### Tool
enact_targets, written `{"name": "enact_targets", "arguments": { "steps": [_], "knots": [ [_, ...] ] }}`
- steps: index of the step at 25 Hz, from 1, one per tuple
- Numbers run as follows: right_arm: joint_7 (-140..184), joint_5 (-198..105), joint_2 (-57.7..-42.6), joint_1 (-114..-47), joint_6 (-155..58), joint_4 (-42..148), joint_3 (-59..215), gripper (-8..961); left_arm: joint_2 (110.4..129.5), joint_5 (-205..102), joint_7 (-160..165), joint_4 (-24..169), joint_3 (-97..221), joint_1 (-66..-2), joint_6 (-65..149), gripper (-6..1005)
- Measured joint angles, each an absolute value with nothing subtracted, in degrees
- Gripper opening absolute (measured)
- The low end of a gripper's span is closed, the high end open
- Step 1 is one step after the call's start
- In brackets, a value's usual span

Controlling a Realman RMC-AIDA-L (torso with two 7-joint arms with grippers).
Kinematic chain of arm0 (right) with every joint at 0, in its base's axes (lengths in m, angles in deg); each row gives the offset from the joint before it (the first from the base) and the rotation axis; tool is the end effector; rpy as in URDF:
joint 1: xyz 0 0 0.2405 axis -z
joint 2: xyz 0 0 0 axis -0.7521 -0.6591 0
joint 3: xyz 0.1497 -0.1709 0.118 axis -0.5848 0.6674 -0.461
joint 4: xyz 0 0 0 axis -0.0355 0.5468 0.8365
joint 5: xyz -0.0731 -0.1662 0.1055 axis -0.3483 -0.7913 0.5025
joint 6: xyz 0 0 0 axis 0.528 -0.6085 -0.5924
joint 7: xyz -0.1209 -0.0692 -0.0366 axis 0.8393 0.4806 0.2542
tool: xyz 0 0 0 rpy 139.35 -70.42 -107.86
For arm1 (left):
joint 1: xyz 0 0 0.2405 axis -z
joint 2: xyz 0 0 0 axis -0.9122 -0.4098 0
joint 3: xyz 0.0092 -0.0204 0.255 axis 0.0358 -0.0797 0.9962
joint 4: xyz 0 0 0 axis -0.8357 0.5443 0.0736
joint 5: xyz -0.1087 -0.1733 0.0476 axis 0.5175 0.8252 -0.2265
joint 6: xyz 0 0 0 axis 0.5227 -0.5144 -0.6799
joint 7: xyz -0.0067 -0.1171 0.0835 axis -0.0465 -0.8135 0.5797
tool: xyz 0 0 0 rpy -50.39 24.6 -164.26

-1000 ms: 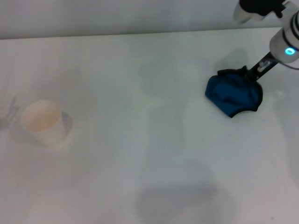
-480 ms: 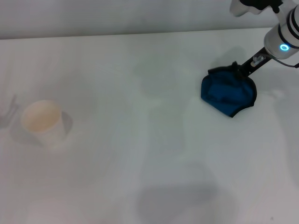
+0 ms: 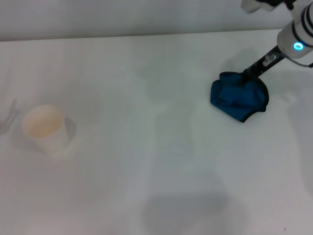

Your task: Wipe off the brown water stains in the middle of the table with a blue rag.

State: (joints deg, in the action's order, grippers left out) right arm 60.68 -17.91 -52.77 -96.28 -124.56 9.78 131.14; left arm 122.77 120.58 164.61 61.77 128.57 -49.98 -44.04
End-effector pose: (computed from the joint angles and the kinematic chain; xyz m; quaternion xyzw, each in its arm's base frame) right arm 0.2533 0.4331 0.0328 -0.8402 0.3927 -0.2037 0.3137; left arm -0.3479 0.2926 0.0380 -0.6907 -0.1583 -0.3405 0.6180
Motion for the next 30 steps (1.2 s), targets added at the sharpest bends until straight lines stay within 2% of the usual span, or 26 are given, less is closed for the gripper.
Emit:
{"name": "enact_targets", "arguments": {
  "steps": [5,11,22,25,30],
  "knots": [
    [60.40,-12.51,-52.69,-90.92,-124.02,-0.43,130.44,687,122.97,120.60,164.61,61.72,127.64,-49.98,-44.03,881],
    [60.25,-4.12,-52.58,-82.79,-115.63,-8.98,127.98,784,123.20,120.68,164.61,61.60,126.68,-49.54,-43.96,880],
    [78.73,31.68,-52.65,-69.79,-91.23,-4.19,127.95,781,123.32,120.78,164.61,61.16,125.62,-48.95,-43.17,882],
    [97.57,56.23,-52.40,-68.06,-90.78,4.06,124.68,780,123.25,120.82,164.61,61.17,125.53,-49.43,-43.16,883],
    [113.53,70.93,-52.33,-68.32,-98.32,13.95,116.93,779,123.18,120.82,164.61,61.20,125.51,-49.55,-42.83,883]
  ]
}}
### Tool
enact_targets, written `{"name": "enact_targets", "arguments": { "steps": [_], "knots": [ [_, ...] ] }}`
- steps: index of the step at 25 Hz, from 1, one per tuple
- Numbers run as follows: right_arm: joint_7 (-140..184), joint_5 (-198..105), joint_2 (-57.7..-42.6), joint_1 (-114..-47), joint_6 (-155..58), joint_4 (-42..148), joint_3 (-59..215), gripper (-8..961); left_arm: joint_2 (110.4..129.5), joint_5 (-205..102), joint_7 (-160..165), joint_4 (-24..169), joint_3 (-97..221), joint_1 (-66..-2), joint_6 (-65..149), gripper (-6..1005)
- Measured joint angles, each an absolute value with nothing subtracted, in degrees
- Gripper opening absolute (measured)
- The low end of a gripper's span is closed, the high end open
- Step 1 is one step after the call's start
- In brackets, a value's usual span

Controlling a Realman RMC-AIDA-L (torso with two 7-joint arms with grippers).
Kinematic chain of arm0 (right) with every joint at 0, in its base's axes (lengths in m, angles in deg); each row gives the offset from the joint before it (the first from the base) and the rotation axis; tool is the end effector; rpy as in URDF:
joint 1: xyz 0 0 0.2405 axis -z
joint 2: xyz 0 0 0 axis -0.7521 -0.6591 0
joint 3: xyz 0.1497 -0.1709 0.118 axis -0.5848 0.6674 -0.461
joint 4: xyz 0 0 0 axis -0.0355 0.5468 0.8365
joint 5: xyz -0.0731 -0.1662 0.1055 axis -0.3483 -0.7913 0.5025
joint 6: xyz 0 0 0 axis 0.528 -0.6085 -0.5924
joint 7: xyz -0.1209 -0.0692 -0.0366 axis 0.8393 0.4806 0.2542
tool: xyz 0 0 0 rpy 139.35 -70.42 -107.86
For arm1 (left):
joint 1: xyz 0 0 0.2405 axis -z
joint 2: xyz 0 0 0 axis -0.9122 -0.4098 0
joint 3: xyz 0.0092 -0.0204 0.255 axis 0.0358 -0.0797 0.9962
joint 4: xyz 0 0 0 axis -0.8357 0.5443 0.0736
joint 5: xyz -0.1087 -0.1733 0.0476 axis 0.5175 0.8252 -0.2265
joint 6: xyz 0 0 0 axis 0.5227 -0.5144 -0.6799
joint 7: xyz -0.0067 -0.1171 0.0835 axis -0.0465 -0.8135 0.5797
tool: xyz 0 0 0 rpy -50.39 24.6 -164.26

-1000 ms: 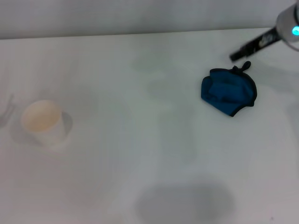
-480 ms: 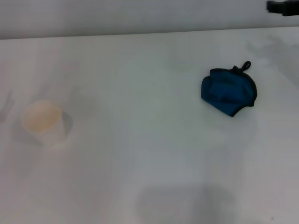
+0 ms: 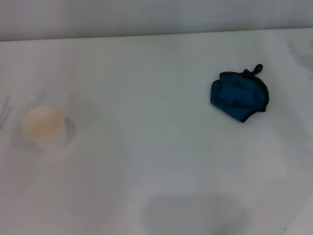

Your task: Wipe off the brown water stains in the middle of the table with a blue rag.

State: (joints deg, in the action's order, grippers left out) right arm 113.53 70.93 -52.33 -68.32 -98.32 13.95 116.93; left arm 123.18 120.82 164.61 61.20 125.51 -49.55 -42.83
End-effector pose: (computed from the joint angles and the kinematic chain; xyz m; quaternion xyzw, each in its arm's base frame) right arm 0.3669 0.3747 0.1226 -0.6437 0.4477 0.3140 0.5353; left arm -0.3503 0.2974 0.0446 -0.6715 -0.1668 -0.3406 0.6365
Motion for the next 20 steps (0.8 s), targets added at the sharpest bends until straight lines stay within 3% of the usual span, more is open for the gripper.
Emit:
{"name": "enact_targets", "arguments": {
  "steps": [12,20],
  "knots": [
    [161.82,86.70,-52.67,-69.48,-123.12,38.99,99.03,771,123.57,120.66,164.39,61.86,123.91,-49.17,-39.36,882],
    [181.64,90.58,-52.76,-69.08,-127.27,45.37,98.23,768,123.89,121.25,164.39,62.84,123.41,-48.77,-37.78,881]
  ]
}}
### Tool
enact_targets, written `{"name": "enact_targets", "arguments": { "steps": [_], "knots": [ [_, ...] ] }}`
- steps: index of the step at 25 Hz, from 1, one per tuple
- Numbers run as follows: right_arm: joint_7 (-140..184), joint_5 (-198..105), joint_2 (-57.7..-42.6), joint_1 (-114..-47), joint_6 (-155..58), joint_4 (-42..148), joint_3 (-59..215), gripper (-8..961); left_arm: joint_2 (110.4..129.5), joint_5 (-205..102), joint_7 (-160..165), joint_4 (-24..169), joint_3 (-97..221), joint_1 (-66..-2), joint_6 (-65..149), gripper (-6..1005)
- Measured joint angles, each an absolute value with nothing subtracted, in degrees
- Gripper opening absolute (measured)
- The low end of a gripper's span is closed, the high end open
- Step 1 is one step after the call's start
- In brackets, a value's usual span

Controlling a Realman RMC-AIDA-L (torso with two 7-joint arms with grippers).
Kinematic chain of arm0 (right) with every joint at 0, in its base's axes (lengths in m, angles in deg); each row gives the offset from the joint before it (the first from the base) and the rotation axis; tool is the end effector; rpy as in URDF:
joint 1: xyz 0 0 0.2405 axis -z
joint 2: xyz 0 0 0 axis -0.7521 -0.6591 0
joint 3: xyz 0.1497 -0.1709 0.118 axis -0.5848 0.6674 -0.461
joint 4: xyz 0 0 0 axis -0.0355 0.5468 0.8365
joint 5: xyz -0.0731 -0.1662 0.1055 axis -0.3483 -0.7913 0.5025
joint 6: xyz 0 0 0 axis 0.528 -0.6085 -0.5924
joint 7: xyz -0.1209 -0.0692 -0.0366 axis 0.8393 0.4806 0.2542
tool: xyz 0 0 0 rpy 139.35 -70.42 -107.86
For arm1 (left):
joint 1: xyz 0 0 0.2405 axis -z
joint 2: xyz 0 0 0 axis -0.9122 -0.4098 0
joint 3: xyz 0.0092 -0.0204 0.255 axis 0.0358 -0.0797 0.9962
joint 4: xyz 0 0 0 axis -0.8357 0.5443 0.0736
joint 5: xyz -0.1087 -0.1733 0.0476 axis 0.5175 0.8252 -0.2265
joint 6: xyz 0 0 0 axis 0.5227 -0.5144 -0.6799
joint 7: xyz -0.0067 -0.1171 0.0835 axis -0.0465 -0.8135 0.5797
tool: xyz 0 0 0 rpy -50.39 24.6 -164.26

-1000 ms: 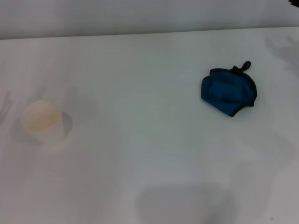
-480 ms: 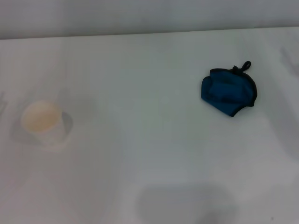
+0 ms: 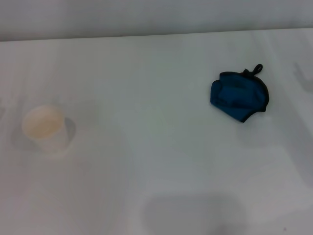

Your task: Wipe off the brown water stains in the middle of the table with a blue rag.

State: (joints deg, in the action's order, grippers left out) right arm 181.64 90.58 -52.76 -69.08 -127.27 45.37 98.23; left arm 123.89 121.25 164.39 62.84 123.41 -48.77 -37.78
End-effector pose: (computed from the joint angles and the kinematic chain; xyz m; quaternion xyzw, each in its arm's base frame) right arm 0.3877 0.3109 0.0769 -0.6681 0.2128 0.2718 0.6591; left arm -0.3638 0.2995 0.0363 -0.6622 -0.2166 -0.3139 0.6450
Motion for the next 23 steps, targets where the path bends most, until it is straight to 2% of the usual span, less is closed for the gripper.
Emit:
{"name": "enact_targets", "arguments": {
  "steps": [23],
  "knots": [
    [183.22,90.74,-52.59,-69.01,-125.49,45.83,94.15,768,124.10,127.32,164.17,64.91,123.34,-48.03,-37.91,882]
  ]
}}
